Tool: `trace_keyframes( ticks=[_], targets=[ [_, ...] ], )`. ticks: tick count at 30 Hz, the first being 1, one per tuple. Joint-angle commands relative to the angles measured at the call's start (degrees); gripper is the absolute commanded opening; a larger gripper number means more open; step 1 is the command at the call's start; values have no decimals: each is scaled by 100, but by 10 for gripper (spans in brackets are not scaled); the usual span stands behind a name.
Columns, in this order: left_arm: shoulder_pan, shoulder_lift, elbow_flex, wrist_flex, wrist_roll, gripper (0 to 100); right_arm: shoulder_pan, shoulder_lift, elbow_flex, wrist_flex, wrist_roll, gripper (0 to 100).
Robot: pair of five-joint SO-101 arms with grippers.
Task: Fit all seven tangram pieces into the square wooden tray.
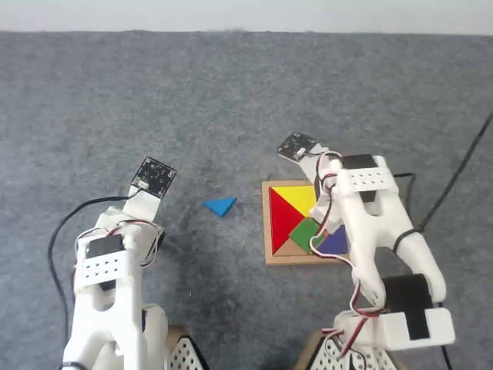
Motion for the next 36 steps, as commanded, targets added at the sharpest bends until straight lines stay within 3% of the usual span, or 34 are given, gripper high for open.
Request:
trace_keyframes(
  ticks=[1,9,12,19,22,30,36],
  targets=[
    [0,-35,-31,-9,-35,177,-101,-13,-18,-40,-519,409],
    [0,-35,-31,-9,-35,177,-57,804,35,-435,-615,408],
    [0,-35,-31,-9,-35,177,-57,760,9,-435,-334,400],
    [0,-35,-31,0,-35,177,-13,716,-26,-673,167,177],
    [0,-35,-31,0,-35,177,136,708,-18,-875,273,130],
    [0,-35,-31,0,-35,177,286,664,-35,-919,624,134],
    [0,-35,-31,0,-35,177,251,154,-35,-760,536,296]
  ],
)
